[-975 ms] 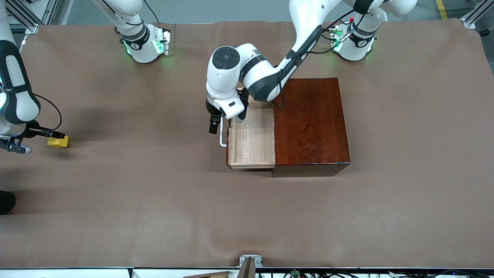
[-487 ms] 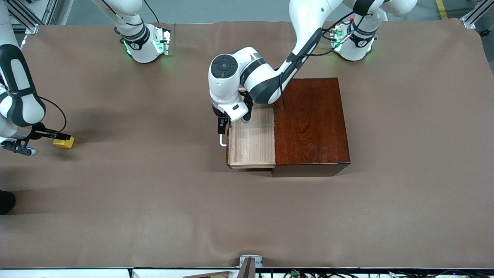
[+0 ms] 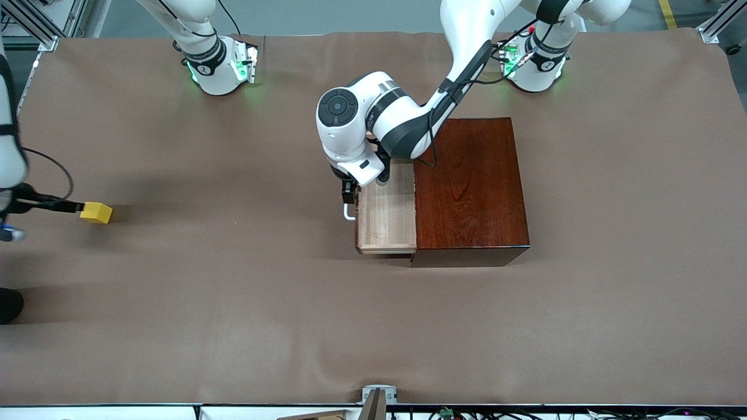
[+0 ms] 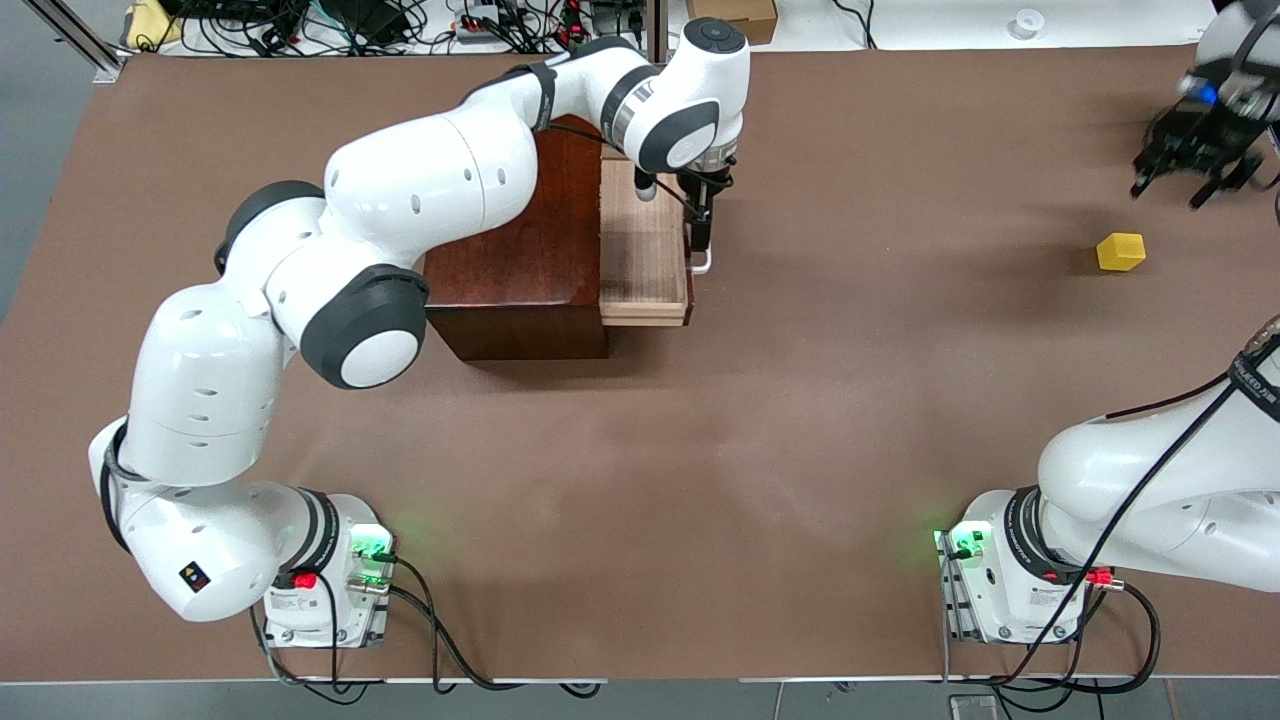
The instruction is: Open drawer, take yellow block, close drawer
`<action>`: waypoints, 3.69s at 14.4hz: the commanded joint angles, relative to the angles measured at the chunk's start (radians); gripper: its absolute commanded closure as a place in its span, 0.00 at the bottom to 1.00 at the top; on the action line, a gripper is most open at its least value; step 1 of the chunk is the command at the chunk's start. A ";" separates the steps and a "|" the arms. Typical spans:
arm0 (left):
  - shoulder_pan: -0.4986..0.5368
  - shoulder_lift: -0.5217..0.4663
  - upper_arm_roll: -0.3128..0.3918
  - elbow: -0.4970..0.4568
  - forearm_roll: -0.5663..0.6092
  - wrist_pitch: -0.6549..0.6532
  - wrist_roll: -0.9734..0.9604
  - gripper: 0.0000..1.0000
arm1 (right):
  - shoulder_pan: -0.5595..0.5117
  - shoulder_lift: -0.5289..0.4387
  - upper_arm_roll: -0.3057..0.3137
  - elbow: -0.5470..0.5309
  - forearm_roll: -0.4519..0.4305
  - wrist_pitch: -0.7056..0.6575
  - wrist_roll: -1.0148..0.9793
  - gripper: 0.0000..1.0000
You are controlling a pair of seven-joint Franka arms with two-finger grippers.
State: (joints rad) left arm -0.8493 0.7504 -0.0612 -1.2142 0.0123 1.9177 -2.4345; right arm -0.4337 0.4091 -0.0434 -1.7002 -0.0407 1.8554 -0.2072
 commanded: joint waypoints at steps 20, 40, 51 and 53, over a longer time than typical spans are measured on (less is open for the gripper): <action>-0.023 -0.034 0.075 -0.009 0.202 -0.367 -0.107 0.00 | 0.388 -0.401 0.025 0.073 0.058 -0.251 0.149 0.00; 0.774 -0.267 0.084 -0.059 0.078 -0.250 1.190 0.00 | 0.449 -0.395 -0.038 0.086 0.050 -0.252 0.147 0.00; 0.848 -0.686 0.084 -0.441 -0.044 -0.265 1.952 0.00 | 0.452 -0.394 -0.036 0.094 0.053 -0.252 0.140 0.00; 0.848 -0.729 0.084 -0.447 -0.044 -0.287 2.092 0.00 | 0.455 -0.394 -0.035 0.097 0.053 -0.252 0.138 0.00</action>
State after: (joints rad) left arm -0.0088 0.0971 0.0321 -1.6022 -0.0125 1.6377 -0.4674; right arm 0.0059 0.0176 -0.0693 -1.6144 0.0154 1.6055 -0.0700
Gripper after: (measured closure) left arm 0.000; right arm 0.000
